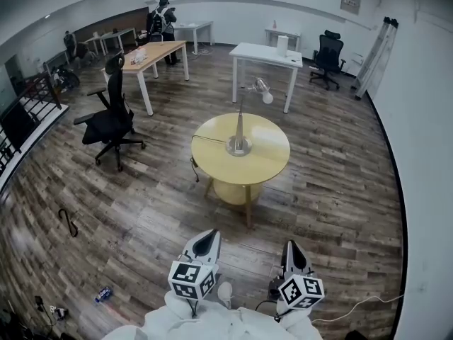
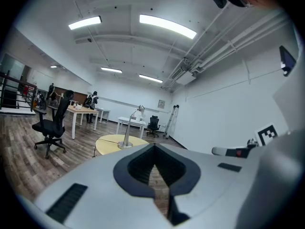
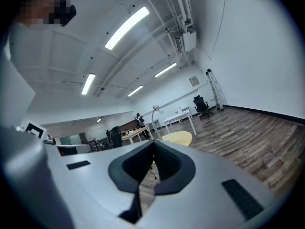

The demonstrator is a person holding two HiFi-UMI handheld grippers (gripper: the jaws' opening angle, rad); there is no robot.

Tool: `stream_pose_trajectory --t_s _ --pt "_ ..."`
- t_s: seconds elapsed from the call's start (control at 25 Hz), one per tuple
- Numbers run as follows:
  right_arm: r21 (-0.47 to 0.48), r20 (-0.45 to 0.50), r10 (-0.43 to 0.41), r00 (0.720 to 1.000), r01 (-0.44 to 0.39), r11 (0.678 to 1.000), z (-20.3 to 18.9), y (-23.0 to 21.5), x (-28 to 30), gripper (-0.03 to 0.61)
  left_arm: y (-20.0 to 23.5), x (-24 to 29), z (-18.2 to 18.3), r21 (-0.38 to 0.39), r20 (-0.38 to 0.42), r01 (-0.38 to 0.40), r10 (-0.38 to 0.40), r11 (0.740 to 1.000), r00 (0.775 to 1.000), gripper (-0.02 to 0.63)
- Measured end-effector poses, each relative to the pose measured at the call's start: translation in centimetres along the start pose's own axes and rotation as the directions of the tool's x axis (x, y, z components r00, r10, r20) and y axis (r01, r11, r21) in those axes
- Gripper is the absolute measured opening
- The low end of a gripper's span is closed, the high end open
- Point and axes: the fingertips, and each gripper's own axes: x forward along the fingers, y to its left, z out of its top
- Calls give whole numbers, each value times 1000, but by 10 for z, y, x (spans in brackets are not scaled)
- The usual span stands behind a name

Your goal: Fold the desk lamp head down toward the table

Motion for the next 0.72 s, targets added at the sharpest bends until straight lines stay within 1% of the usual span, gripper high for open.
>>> stream_pose_trajectory --t_s 0.32,0.48,0.72 --pt "-14 29 7 1000 -6 1000 20 8 88 11 52 65 25 -5 15 9 -9 1000 1000 0" --pt "-7 30 -8 1000 8 1000 21 11 115 11 74 90 31 -5 9 15 -15 1000 1000 0" --pt "-1 2 -45 999 45 999 21 -2 146 11 86 122 32 -20 -23 34 -34 999 999 0"
